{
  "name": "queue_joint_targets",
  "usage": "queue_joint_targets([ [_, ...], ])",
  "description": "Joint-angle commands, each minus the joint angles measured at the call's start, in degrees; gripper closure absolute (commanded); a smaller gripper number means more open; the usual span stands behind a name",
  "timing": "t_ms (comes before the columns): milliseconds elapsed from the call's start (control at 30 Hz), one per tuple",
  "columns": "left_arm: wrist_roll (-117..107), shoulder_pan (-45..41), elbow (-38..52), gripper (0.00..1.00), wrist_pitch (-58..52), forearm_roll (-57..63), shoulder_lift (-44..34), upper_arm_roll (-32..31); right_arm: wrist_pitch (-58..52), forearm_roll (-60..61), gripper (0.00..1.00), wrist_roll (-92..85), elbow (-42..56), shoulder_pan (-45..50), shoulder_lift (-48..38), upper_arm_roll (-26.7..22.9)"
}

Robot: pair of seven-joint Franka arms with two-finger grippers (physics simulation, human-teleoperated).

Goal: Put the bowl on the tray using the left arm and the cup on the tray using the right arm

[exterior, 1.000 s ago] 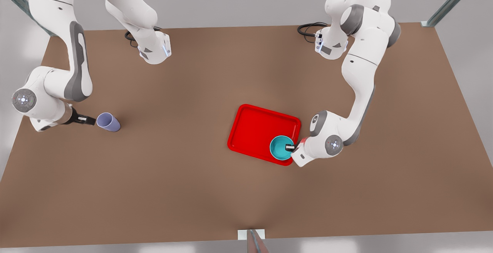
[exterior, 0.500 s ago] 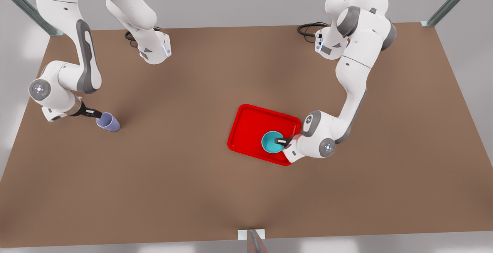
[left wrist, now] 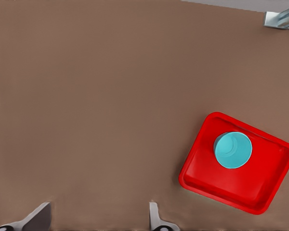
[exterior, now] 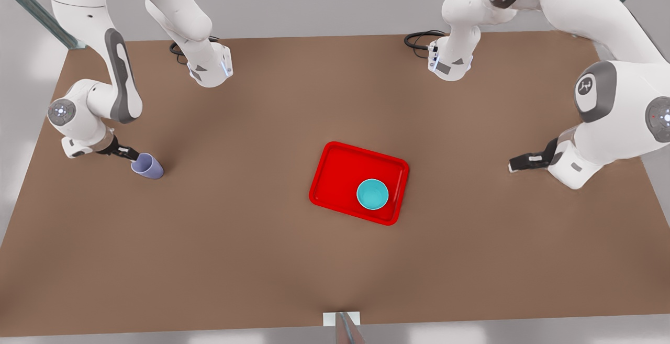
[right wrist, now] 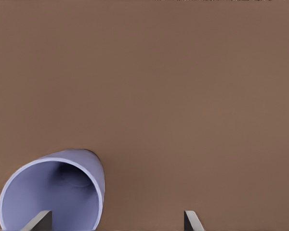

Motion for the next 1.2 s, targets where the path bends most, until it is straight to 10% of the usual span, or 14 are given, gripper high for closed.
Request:
queue_joint_targets([
  [0,0.1,-0.7,-1.6,0.00,0.4,3.6,-1.7,1.0,0.0,0.0,0.00,0.0,0.0,0.1,0.0,0.0],
  [1167,0.3,-0.8,-8.5,0.00,3.5,3.6,-3.9,1.1,1.8,0.3,0.00,1.9,3.5,0.4,10.3,0.0],
])
